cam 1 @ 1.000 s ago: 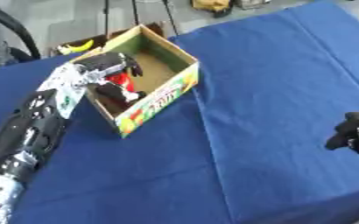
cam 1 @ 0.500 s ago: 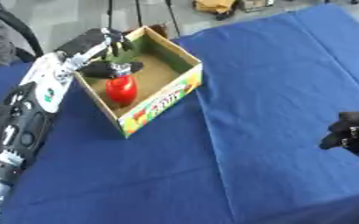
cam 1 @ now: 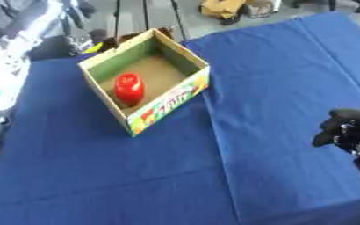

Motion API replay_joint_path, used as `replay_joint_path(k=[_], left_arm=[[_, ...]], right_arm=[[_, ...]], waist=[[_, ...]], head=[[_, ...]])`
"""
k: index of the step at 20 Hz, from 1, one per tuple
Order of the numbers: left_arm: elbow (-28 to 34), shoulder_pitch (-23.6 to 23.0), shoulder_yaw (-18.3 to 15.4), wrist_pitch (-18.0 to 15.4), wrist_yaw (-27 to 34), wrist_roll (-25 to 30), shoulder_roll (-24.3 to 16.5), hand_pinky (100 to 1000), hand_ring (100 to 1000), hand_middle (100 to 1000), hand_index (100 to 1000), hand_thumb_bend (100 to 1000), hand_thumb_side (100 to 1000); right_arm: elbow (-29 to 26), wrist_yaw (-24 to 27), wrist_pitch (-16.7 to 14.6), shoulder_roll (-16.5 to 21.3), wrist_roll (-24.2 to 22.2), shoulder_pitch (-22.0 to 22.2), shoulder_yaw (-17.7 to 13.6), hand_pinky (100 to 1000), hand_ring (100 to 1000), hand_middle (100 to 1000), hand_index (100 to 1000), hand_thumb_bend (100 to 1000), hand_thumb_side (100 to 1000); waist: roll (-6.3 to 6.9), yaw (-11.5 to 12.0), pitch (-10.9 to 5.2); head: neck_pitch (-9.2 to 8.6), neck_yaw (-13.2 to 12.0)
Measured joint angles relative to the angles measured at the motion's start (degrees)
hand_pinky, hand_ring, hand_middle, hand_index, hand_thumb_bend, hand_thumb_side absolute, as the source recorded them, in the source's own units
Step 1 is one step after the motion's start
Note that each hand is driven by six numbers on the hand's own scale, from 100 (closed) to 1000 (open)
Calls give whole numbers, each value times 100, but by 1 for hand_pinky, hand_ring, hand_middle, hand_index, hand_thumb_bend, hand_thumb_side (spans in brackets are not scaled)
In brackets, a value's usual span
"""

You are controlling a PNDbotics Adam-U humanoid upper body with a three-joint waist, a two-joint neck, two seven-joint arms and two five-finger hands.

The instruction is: Pick up objects on the table and place them in the box.

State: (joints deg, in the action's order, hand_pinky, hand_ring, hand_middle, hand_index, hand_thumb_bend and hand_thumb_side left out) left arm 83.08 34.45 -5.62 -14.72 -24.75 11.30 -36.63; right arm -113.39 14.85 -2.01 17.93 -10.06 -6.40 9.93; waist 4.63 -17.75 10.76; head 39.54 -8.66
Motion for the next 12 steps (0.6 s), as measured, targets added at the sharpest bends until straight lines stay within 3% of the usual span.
replay_joint_path(k=[5,12], left_arm=[[723,-965,-352,390,611,-98,32,385,528,595,770,381,860],[1274,-2051,-723,782,1077,-98,653,386,520,585,774,273,973]], right_arm=[[0,38,27,-10,25,44,-3,607,590,606,766,100,839],[0,45,63,-52,55,99,-5,607,590,606,766,100,847]], waist=[[-55,282,-73],[-86,405,-106]], head=[[58,81],[125,135]])
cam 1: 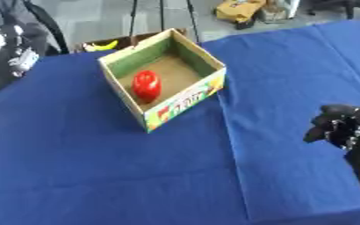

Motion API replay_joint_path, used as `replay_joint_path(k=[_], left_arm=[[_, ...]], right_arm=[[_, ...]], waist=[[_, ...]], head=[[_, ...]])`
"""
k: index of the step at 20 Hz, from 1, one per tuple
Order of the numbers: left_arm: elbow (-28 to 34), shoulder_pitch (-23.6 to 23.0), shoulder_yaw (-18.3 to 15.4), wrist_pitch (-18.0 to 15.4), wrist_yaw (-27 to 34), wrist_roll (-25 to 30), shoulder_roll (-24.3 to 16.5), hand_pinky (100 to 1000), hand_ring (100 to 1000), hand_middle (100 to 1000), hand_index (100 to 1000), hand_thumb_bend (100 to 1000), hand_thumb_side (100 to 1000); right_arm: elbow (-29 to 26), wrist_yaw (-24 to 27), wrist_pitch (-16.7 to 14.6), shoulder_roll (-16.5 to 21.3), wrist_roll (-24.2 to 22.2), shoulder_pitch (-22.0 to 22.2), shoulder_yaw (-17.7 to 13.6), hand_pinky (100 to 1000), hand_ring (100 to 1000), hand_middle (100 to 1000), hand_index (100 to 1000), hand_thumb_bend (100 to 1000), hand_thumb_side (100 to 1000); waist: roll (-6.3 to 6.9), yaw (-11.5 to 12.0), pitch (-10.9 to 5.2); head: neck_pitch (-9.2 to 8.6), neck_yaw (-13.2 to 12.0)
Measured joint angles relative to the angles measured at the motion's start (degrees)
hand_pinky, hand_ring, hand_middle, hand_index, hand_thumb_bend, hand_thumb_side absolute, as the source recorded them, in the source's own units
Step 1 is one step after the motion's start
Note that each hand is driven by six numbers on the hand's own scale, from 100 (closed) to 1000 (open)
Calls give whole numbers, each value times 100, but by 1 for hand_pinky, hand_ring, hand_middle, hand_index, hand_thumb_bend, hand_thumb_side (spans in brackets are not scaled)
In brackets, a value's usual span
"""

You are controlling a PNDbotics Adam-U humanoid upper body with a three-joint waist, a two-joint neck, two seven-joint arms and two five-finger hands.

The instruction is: Pick up objects on the table and place them in the box.

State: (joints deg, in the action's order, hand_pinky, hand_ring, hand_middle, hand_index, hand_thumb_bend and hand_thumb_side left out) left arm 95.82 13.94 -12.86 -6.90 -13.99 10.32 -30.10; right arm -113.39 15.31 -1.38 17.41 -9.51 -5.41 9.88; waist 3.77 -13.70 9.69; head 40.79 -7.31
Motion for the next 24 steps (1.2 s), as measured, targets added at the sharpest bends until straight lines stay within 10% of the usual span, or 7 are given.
replay_joint_path(k=[24], left_arm=[[222,-310,-150,416,521,-1,545,405,526,592,779,213,1000]], right_arm=[[0,0,24,-48,10,65,0,608,592,605,766,100,842]], waist=[[-100,107,-19]], head=[[96,87]])
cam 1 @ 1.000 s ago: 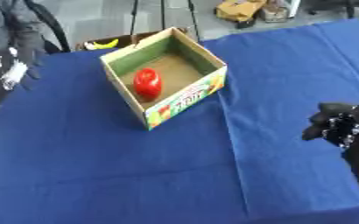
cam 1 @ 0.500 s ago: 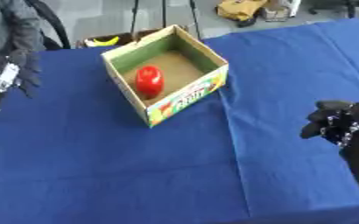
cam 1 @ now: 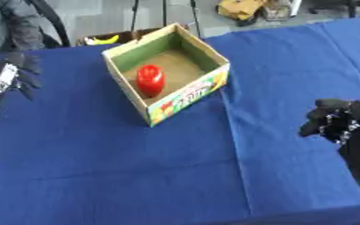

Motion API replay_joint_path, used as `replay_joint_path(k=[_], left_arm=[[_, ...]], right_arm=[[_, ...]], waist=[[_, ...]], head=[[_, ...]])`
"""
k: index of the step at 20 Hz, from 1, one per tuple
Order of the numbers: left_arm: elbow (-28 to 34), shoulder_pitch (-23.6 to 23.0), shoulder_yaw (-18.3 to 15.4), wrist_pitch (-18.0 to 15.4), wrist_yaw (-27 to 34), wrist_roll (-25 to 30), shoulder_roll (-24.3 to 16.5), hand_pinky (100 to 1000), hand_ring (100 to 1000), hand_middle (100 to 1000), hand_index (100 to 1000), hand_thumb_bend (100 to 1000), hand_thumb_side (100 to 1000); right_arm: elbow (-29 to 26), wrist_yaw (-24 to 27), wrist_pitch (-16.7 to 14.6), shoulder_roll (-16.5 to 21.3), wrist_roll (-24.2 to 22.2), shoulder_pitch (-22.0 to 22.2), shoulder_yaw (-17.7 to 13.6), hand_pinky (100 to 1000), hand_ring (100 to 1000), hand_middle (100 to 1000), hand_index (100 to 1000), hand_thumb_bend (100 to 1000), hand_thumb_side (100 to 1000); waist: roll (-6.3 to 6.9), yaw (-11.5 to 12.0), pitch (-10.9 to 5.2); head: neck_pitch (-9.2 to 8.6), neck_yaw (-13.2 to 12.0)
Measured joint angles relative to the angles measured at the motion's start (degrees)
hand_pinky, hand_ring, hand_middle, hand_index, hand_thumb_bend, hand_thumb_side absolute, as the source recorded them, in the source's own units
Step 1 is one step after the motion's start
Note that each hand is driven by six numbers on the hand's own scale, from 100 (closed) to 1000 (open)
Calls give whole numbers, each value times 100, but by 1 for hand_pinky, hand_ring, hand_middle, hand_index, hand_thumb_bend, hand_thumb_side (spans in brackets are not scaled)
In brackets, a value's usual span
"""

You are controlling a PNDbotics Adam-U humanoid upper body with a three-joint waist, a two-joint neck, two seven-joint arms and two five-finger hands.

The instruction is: Pick up objects on the table and place them in the box.

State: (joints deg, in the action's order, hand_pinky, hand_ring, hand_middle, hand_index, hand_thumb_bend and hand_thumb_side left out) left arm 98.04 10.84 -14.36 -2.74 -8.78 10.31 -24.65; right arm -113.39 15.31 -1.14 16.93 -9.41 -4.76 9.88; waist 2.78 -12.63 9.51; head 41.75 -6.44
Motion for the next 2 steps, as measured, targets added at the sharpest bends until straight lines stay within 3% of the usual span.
replay_joint_path(k=[2], left_arm=[[27,-5,2,1,-1,14,0,406,526,592,779,210,1000]], right_arm=[[0,0,-4,0,2,10,0,608,592,605,765,100,835]], waist=[[-13,3,-1]], head=[[0,6]])
